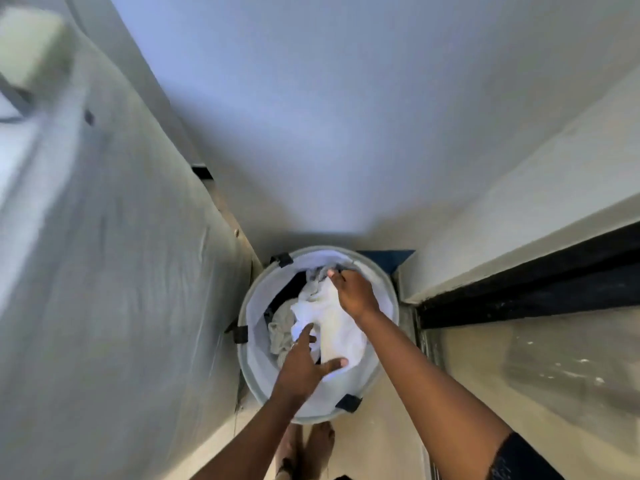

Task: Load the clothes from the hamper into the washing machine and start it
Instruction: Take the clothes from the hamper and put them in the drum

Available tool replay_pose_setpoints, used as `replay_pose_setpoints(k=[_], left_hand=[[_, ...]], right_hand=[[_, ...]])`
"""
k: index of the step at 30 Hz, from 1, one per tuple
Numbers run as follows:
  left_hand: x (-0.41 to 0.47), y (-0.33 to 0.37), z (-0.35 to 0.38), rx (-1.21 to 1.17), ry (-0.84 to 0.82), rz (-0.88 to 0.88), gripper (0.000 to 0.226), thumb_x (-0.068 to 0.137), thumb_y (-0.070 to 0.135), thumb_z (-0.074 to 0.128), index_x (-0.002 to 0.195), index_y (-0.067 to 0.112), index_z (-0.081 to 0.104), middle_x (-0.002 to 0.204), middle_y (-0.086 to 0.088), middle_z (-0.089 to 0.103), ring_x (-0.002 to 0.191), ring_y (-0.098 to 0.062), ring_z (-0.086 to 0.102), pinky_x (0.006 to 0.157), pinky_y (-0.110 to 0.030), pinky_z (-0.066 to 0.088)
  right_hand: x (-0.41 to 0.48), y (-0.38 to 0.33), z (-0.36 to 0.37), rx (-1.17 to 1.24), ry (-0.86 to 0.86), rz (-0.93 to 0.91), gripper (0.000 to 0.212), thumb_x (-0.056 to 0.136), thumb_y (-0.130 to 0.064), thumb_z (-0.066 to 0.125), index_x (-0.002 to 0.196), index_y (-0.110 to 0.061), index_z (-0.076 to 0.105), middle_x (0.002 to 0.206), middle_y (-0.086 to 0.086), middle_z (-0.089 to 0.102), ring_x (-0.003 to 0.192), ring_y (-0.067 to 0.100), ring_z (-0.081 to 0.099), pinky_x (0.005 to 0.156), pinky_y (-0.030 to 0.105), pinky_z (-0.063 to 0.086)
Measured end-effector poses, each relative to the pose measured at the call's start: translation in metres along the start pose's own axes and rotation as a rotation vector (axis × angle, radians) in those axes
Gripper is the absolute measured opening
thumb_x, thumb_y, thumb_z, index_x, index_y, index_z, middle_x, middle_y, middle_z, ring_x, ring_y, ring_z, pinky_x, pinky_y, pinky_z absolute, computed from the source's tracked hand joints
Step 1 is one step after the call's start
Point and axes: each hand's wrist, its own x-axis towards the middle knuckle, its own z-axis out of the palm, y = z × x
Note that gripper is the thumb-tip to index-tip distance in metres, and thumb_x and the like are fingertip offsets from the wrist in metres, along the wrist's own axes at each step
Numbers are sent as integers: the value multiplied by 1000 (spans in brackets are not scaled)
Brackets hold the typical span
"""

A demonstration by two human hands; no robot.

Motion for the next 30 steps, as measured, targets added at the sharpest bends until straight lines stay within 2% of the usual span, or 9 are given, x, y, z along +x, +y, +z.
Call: replay_pose_setpoints(k=[3,7,10,16,19,21,23,25,30], left_hand=[[-32,39,-7,0,43,138,115,58,51,81,146,20,15,139,17,29,130,-5,31,109,-27,30],[-70,89,-29,25,257,207,42,90,23,54,130,10,49,119,0,59,115,-22,56,86,-22,42],[-104,132,-70,-88,508,264,25,93,1,43,108,8,62,96,-12,68,88,-23,60,68,-23,35],[-163,247,-163,87,622,444,25,87,11,49,106,11,64,102,-8,69,95,-25,62,69,-24,36],[-194,297,-190,353,520,476,28,80,20,49,100,17,68,103,-6,71,99,-24,63,77,-27,45],[-218,323,-205,478,542,486,30,79,15,50,103,17,69,109,-7,69,104,-26,61,85,-29,47],[-241,339,-223,534,624,520,32,78,13,52,104,17,69,111,-9,69,107,-27,60,89,-31,47],[-265,350,-242,583,703,549,32,78,14,53,104,20,70,112,-9,68,108,-27,60,89,-31,46],[-312,359,-275,769,829,581,33,78,19,52,106,27,69,111,-7,68,104,-29,60,84,-31,47]], right_hand=[[-30,-39,-36,193,-14,23,26,96,-26,47,74,-15,56,79,5,55,81,20,51,72,31,39],[-72,-84,-82,594,-107,84,25,91,-5,54,66,-9,54,62,5,57,56,16,54,57,24,42],[-104,-117,-121,669,-165,21,13,74,-4,65,70,-5,53,54,4,54,45,12,51,49,19,39],[-166,-181,-175,303,-199,-175,90,72,-40,75,144,-27,23,134,7,31,123,22,39,103,35,39],[-199,-217,-173,-131,-215,-376,99,59,-53,78,142,-32,28,132,4,22,125,19,29,111,36,31],[-213,-236,-163,-175,1,-475,66,76,-36,72,133,-20,43,123,10,39,116,23,44,99,33,41],[-222,-244,-156,-115,297,-520,7,85,-16,56,91,-16,60,93,11,57,92,30,57,70,33,44],[-226,-246,-151,-148,431,-489,25,86,-9,46,63,-19,41,74,11,54,76,33,54,58,33,33],[-239,-270,-151,-39,448,-572,13,93,-11,37,82,-9,44,64,9,49,72,35,49,62,32,32]])
